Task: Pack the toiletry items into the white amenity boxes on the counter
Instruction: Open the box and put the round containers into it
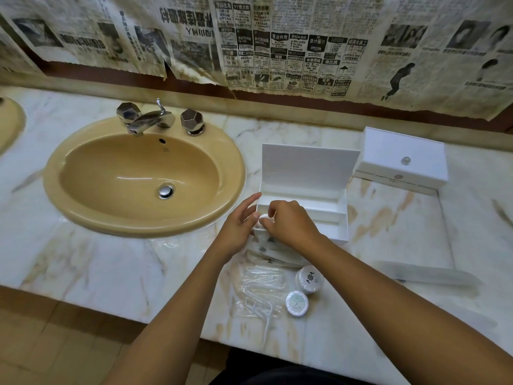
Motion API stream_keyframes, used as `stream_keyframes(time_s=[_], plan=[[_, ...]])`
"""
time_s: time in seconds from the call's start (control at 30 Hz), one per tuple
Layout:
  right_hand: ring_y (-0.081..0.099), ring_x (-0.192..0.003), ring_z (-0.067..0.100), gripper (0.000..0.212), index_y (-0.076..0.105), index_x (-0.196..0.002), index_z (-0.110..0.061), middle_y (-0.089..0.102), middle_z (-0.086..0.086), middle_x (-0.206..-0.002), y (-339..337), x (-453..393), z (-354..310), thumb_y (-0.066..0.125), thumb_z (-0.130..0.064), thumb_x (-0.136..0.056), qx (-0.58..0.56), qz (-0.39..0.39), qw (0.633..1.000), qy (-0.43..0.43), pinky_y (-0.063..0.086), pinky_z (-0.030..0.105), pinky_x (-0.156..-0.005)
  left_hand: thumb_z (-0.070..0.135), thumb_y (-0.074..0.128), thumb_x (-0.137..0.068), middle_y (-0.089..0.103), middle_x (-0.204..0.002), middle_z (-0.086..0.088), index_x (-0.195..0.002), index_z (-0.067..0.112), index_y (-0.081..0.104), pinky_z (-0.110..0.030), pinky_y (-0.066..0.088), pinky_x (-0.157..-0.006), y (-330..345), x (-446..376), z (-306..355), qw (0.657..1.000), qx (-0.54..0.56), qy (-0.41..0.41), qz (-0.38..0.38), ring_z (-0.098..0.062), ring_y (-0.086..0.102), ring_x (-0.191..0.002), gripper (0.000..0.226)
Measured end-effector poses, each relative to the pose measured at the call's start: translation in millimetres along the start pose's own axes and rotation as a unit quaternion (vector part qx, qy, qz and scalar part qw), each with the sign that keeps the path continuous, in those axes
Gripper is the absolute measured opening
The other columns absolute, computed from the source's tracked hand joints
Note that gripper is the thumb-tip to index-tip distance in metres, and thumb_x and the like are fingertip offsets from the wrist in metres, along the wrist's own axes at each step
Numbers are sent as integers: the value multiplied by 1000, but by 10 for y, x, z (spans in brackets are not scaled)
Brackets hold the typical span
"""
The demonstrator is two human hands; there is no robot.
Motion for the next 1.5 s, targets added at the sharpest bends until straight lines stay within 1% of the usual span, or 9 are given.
stream_keyframes(time_s=[0.2,0.4,0.57,0.7,0.8,0.93,1.17,1.33,1.5], plan=[[59,-97,14,32,63,-109,-22,67,-4,-101,-149,214,103,62,-45,-86,-57,22,996,-60,48,31,-84,21,47,-104,50,-138,2,-141,39,43,-2,44,-76,6,25,39,1000,8,-14,-3,-4,38,-136,42],[54,-104,10,38,62,-115,-29,64,-10,-108,-315,641,164,65,-49,-83,6,-63,989,-136,46,31,-91,22,46,-104,52,-131,9,-144,36,43,-2,43,-73,3,27,64,1000,-1,-16,5,21,50,-104,43],[50,-110,13,38,61,-118,-28,63,-8,-113,-201,959,260,63,-46,-84,93,-103,971,-196,35,32,-96,25,47,-104,48,-139,7,-145,38,43,-3,45,-71,13,37,65,1000,-4,-12,5,11,44,-118,43],[42,-118,14,39,57,-123,-27,58,-7,-118,-121,1113,313,60,-43,-88,142,-122,960,-209,16,26,-80,24,45,-104,49,-136,3,-145,38,43,-5,46,-68,31,53,72,1000,-5,-15,13,9,45,-119,43],[47,-113,19,38,62,-117,-25,62,-4,-109,-22,1133,370,63,-40,-83,165,-121,951,-232,30,35,-97,24,45,-104,53,-128,3,-145,38,43,-9,49,-69,48,63,84,1000,-10,-19,19,21,49,-104,43],[45,-112,19,39,64,-114,-24,63,-4,-107,65,1139,424,68,-38,-78,194,-135,940,-245,27,40,-102,21,43,-105,53,-113,20,-145,34,42,-5,46,-65,67,76,99,999,-18,-16,24,29,51,-86,42],[50,-90,23,13,66,-83,-19,57,-3,-75,160,1165,479,69,-27,-73,200,-115,934,-274,35,48,-98,23,45,-105,56,-109,17,-142,38,45,-11,50,-69,69,86,97,1000,-13,-12,25,9,57,-90,41],[48,-90,19,16,65,-86,-23,56,-8,-75,204,1137,461,67,-33,-74,187,-96,939,-274,36,44,-98,24,45,-104,53,-120,21,-143,40,44,-4,45,-72,53,85,73,1000,-15,-15,18,19,49,-106,41],[49,-101,17,31,63,-107,-25,61,-6,-98,-11,1007,254,64,-42,-81,115,-104,961,-228,37,33,-90,24,47,-104,54,-116,23,-143,38,45,-17,52,-74,50,64,65,1000,-12,-5,17,22,54,-94,41]])
Point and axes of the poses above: each hand's wrist, its own x-axis away from the middle knuckle, its own y-axis out of the palm, z = x × y, the point moved 1 cm from there along -x, towards the middle knuckle
